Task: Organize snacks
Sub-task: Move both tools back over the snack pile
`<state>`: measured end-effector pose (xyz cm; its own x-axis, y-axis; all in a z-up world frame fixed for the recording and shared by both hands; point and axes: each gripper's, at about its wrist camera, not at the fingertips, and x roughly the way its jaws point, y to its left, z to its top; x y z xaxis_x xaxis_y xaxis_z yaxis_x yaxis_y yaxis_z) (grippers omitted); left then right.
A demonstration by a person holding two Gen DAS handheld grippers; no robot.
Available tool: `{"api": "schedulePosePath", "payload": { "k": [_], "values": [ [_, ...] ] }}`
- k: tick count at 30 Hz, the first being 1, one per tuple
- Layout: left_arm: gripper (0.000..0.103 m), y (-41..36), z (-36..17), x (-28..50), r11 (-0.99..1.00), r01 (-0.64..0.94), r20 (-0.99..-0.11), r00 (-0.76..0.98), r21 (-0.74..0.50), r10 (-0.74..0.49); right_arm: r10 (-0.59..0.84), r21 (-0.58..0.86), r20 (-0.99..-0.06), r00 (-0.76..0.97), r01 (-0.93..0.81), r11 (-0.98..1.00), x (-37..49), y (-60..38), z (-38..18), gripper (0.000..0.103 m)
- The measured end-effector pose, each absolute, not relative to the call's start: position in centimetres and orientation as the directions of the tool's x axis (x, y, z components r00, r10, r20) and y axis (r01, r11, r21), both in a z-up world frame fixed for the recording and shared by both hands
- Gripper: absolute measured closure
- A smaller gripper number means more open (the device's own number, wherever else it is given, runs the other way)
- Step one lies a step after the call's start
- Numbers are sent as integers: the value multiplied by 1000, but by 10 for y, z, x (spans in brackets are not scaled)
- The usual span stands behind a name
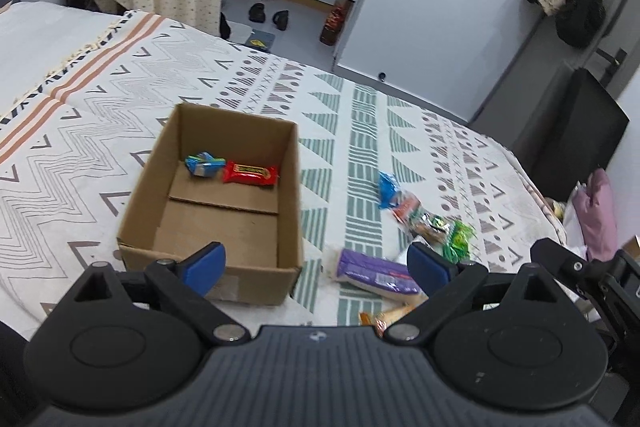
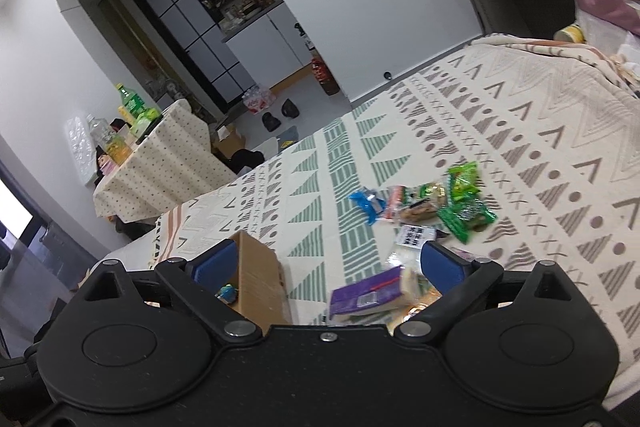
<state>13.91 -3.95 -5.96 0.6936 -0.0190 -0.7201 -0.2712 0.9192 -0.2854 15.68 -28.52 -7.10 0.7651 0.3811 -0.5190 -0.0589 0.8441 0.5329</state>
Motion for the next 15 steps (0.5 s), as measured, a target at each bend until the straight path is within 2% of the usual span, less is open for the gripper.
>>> {"api": "schedulePosePath", "payload": {
  "k": [15],
  "values": [
    [6,-75,-77,153,940,-180,-728,679,-290,-95,354,554,-567,744,26,832,162,-318,-108,2]
  ]
}}
